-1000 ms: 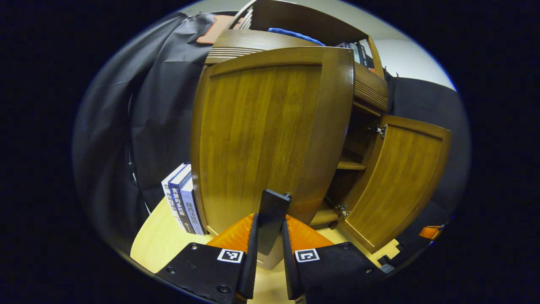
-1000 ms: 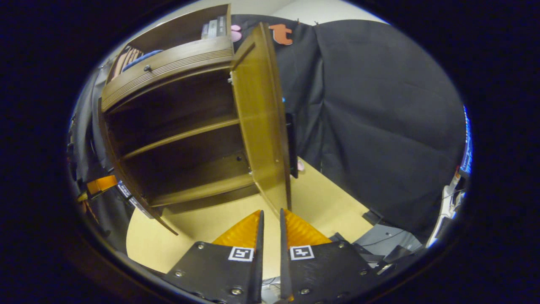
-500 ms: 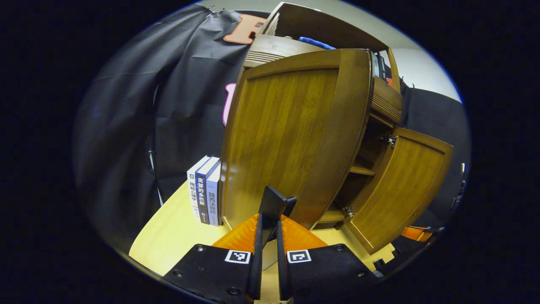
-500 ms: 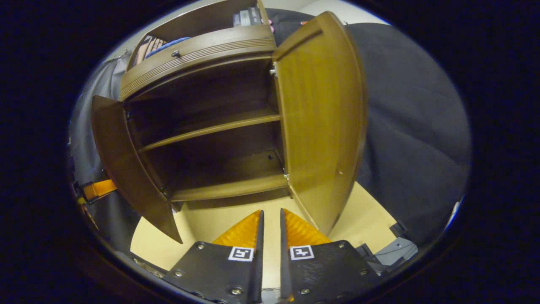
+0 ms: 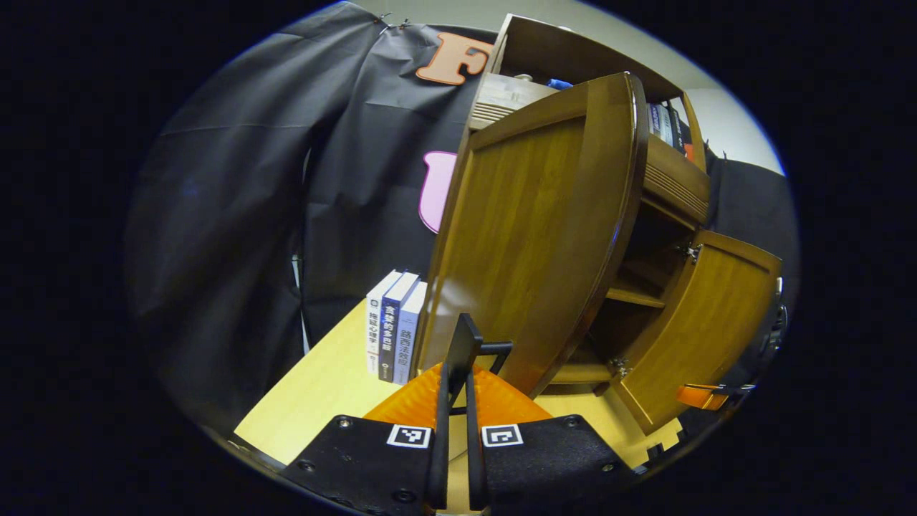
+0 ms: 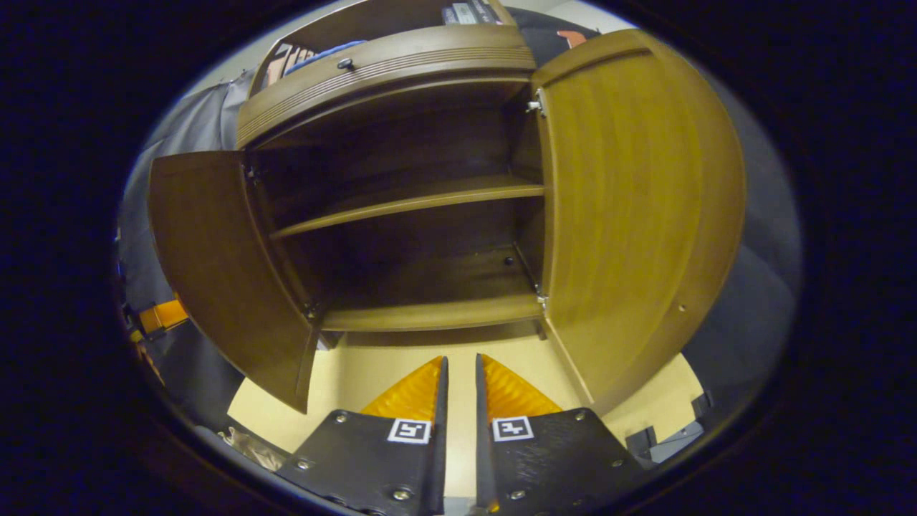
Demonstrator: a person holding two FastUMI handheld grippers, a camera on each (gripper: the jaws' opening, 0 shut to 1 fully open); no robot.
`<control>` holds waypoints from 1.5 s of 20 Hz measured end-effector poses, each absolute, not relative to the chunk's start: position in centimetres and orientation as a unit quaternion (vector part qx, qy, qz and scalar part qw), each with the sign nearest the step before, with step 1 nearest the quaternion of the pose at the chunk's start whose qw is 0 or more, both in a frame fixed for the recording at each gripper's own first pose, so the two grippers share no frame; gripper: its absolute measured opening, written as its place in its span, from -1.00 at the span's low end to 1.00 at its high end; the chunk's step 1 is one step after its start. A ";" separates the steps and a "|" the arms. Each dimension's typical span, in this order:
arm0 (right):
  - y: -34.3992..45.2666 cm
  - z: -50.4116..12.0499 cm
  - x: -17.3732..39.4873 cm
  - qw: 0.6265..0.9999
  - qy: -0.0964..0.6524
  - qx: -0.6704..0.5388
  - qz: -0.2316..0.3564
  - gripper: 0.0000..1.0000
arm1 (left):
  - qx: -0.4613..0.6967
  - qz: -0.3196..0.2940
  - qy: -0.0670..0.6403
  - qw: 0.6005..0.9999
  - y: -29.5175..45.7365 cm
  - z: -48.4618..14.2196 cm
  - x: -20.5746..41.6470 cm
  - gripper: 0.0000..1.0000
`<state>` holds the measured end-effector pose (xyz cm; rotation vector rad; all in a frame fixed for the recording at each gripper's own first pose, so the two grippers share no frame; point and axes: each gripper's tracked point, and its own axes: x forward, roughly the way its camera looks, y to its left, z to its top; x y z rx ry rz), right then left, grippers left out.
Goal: Open the right door of the double-door shoe cabinet with the right hand, and open the left door with the left hand.
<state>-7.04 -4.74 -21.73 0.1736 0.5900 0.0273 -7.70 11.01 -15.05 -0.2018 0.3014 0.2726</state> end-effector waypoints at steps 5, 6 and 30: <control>-2.0 -22.1 -5.7 0.951 0.293 0.084 0.042 -0.66 | -0.096 0.170 0.143 0.970 14.2 -14.7 -9.1 -0.82; -1.4 -22.4 -5.5 0.950 0.295 0.083 0.048 -0.66 | -0.093 0.177 0.142 0.969 14.9 -14.6 -9.4 -0.82; 5.5 -22.7 -1.9 0.939 0.303 0.071 0.148 -0.65 | -0.046 0.224 0.112 0.967 14.0 -10.6 -13.1 -0.89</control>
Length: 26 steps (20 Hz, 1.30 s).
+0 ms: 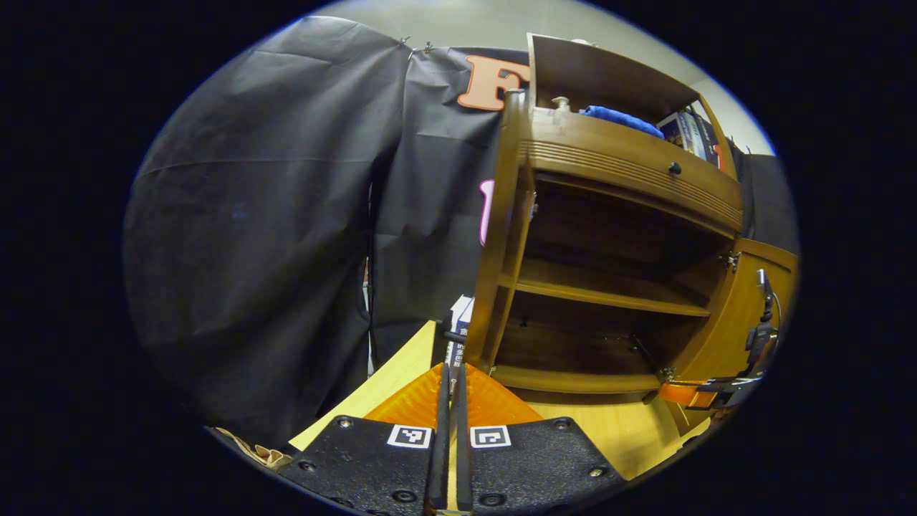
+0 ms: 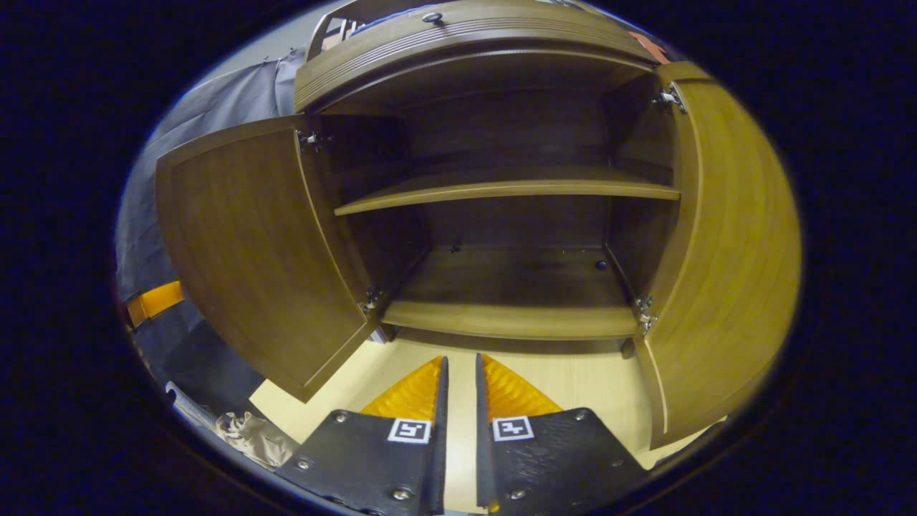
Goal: Open the right door of the double-door shoe cabinet with the right hand, and open the left door with the left hand.
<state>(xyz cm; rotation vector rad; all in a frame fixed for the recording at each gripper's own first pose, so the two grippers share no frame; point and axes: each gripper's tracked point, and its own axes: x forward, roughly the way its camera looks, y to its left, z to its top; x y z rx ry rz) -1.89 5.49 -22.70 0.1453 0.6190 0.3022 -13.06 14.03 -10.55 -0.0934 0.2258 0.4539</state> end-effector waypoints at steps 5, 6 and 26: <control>4.4 -21.8 -1.8 0.944 0.289 0.062 0.144 -0.65 | -0.019 0.178 0.101 0.979 9.5 -8.7 -11.6 -0.88; 4.0 -21.3 -1.9 0.948 0.282 0.059 0.139 -0.65 | -0.013 0.164 0.098 0.981 8.4 -8.3 -10.9 -0.88; -8.5 0.5 -3.1 0.998 0.045 0.039 0.000 -0.67 | 0.045 -0.071 -0.022 0.996 -9.3 1.7 1.4 -0.90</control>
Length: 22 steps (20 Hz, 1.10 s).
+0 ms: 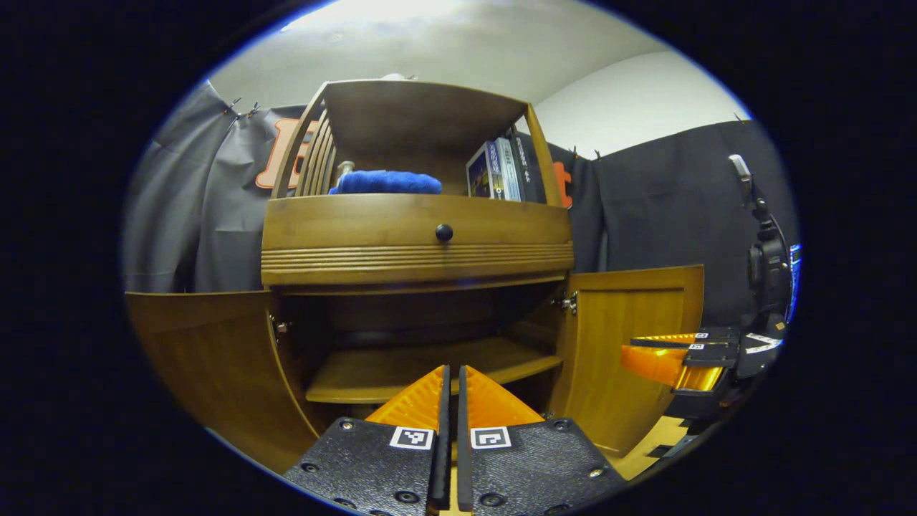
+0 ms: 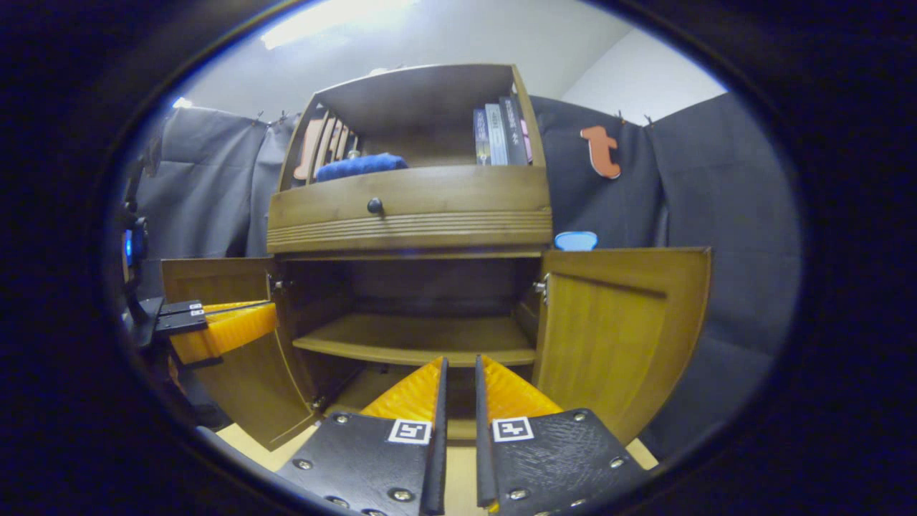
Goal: Open the right door of the double-door shoe cabinet with the right hand, and open the left door with the left hand.
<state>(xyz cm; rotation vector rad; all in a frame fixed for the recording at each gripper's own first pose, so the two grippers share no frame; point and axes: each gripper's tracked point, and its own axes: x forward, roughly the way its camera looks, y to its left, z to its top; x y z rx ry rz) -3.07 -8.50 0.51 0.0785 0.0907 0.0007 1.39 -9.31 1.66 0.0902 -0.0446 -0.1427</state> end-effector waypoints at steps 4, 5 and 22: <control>-8.6 3.8 -3.7 0.999 0.006 0.037 -0.010 -0.66 | 0.051 -0.049 -0.054 0.996 -8.4 4.5 1.2 -0.90; -8.5 4.6 -3.7 0.999 -0.003 0.042 -0.011 -0.66 | 0.058 -0.040 -0.060 0.996 -7.9 5.1 0.9 -0.89; -5.8 5.3 -3.6 0.998 -0.033 0.059 0.012 0.99 | 0.000 0.005 -0.081 0.997 -5.2 6.1 -1.3 0.92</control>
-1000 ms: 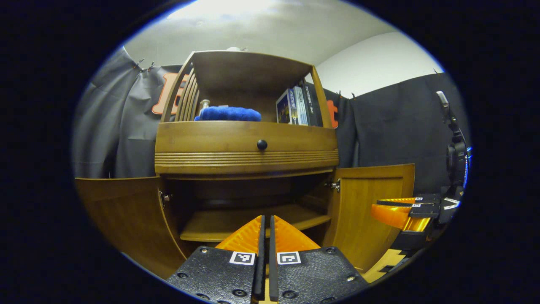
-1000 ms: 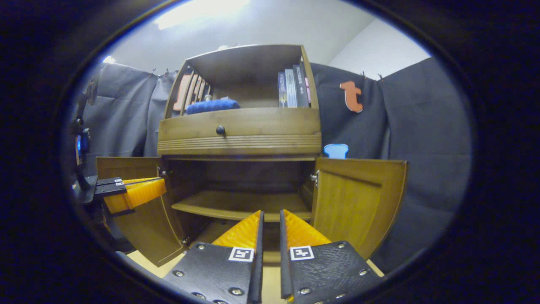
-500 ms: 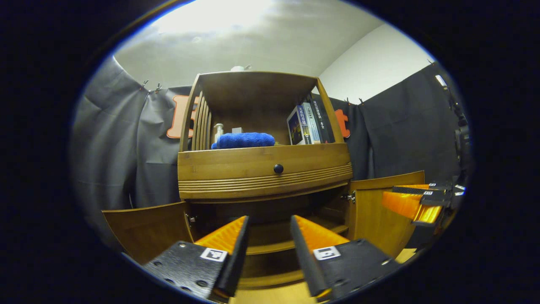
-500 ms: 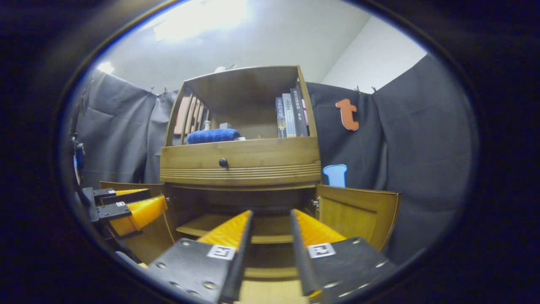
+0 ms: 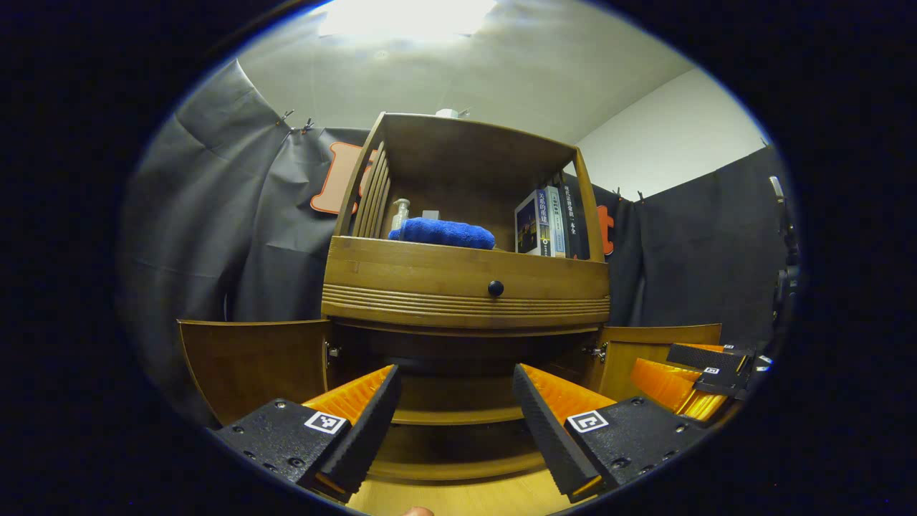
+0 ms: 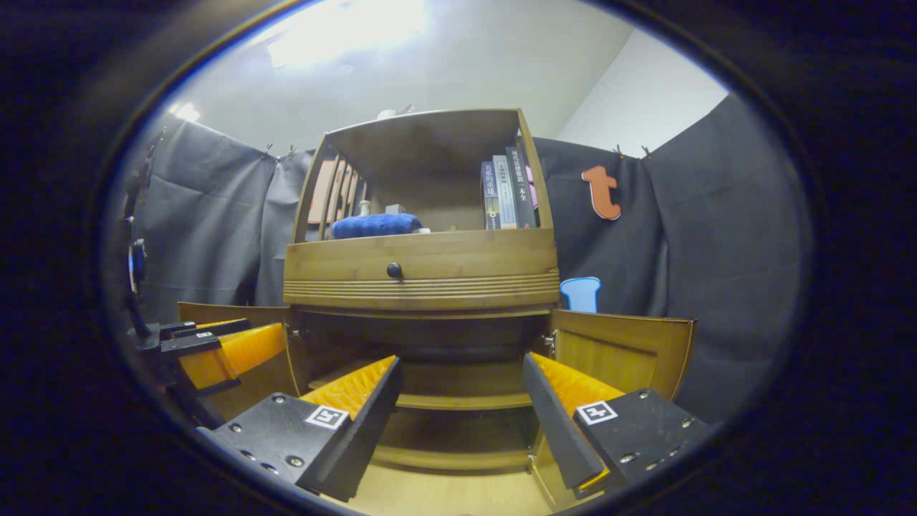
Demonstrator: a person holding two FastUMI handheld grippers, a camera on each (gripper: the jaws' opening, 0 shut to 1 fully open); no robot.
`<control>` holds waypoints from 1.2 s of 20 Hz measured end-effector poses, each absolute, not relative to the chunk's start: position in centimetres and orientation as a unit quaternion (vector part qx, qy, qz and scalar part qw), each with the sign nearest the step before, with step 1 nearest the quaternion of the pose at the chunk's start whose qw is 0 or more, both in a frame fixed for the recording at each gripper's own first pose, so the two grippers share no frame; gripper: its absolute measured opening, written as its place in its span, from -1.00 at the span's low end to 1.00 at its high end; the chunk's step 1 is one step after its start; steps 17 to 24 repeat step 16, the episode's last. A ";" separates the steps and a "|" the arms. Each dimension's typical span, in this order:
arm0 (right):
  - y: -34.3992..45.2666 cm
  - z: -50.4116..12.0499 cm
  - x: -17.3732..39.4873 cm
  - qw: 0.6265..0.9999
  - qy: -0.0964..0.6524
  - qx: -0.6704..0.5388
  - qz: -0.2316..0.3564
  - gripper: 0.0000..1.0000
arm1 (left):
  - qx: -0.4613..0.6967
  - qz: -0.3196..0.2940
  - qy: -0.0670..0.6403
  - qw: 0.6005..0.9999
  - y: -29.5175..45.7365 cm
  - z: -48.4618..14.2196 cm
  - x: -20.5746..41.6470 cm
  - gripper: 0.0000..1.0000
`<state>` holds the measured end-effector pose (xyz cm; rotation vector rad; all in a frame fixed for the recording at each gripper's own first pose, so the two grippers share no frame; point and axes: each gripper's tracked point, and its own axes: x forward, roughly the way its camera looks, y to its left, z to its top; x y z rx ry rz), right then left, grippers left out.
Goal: Open the right door of the double-door shoe cabinet with the right hand, and open the left door with the left hand.
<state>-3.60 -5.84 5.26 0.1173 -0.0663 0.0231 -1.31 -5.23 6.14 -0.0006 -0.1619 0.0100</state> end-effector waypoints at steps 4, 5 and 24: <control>-5.5 5.3 -4.0 0.998 -0.034 0.055 0.012 0.92 | -0.002 -0.003 -0.079 0.997 -5.6 6.1 -1.5 0.92; -5.4 5.3 -4.1 0.998 -0.034 0.054 0.011 0.92 | -0.001 -0.004 -0.079 0.997 -5.6 6.1 -1.5 0.92; -5.7 4.7 -5.6 0.998 -0.030 0.052 -0.020 0.93 | 0.004 -0.025 -0.073 0.997 -5.5 5.8 -2.0 0.92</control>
